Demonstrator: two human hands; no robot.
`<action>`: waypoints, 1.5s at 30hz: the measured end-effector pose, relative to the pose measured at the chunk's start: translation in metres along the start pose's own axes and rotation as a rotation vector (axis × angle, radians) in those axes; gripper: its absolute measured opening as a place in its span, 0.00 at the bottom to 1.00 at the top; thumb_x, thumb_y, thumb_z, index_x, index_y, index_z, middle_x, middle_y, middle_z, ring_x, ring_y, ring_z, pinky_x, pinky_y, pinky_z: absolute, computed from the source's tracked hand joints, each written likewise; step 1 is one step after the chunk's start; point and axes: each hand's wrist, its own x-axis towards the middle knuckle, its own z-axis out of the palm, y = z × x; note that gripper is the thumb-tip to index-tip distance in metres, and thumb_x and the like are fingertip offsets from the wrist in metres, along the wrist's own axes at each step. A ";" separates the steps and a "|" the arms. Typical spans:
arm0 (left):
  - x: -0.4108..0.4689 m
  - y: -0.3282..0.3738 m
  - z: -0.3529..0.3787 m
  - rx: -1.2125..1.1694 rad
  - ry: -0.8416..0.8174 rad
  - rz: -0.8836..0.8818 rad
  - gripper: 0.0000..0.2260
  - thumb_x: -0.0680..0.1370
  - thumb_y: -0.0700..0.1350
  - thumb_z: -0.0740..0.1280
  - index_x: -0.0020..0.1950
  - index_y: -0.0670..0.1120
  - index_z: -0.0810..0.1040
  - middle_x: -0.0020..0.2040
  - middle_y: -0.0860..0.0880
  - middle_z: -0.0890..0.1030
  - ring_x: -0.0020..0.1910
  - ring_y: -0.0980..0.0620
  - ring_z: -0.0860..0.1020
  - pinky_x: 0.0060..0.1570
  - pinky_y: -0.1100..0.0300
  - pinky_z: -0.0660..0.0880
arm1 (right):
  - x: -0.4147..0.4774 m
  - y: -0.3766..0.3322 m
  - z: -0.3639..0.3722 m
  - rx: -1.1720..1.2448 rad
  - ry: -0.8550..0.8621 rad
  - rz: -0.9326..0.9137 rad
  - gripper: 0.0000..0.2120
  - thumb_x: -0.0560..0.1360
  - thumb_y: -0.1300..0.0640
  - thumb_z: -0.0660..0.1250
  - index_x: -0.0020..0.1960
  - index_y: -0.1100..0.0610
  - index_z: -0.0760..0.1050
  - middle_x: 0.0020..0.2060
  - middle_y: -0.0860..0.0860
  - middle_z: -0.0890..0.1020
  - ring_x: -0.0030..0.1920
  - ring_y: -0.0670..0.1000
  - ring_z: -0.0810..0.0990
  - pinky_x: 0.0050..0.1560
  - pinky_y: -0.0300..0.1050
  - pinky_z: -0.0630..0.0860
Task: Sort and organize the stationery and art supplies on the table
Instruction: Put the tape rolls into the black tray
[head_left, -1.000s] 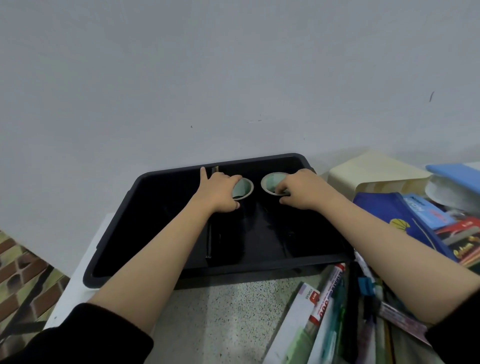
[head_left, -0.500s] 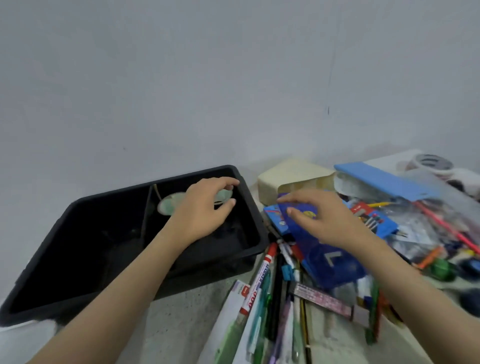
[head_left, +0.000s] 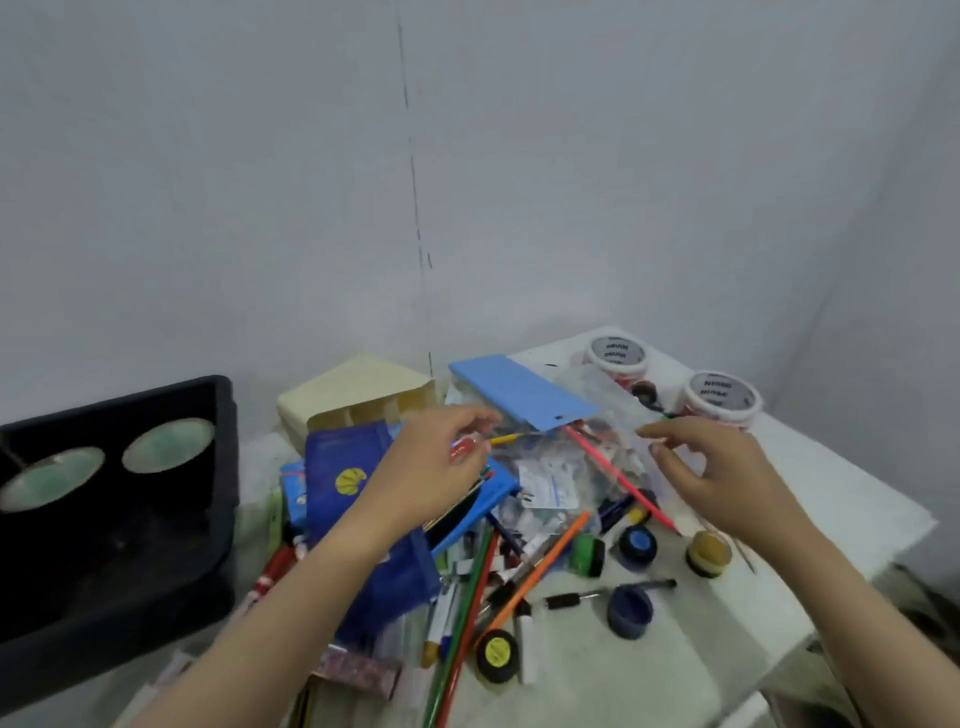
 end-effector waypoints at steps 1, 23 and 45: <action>0.011 0.004 0.013 -0.014 -0.010 -0.010 0.12 0.77 0.39 0.65 0.60 0.48 0.78 0.51 0.57 0.77 0.47 0.68 0.73 0.47 0.81 0.65 | 0.005 0.017 -0.007 -0.033 0.008 0.033 0.10 0.74 0.61 0.67 0.53 0.51 0.81 0.45 0.40 0.80 0.48 0.44 0.77 0.48 0.39 0.67; 0.243 0.020 0.168 0.538 -0.488 -0.296 0.22 0.79 0.50 0.58 0.73 0.59 0.61 0.70 0.44 0.67 0.69 0.42 0.65 0.70 0.47 0.55 | 0.087 0.191 -0.021 -0.019 -0.148 0.387 0.10 0.71 0.63 0.71 0.52 0.60 0.80 0.57 0.60 0.75 0.62 0.58 0.71 0.49 0.39 0.62; 0.202 0.012 0.114 0.000 0.111 -0.185 0.06 0.74 0.42 0.69 0.51 0.47 0.78 0.50 0.49 0.81 0.48 0.51 0.75 0.48 0.56 0.71 | 0.099 0.131 -0.009 0.250 0.140 0.258 0.11 0.71 0.63 0.71 0.51 0.52 0.79 0.66 0.57 0.72 0.66 0.57 0.71 0.65 0.59 0.70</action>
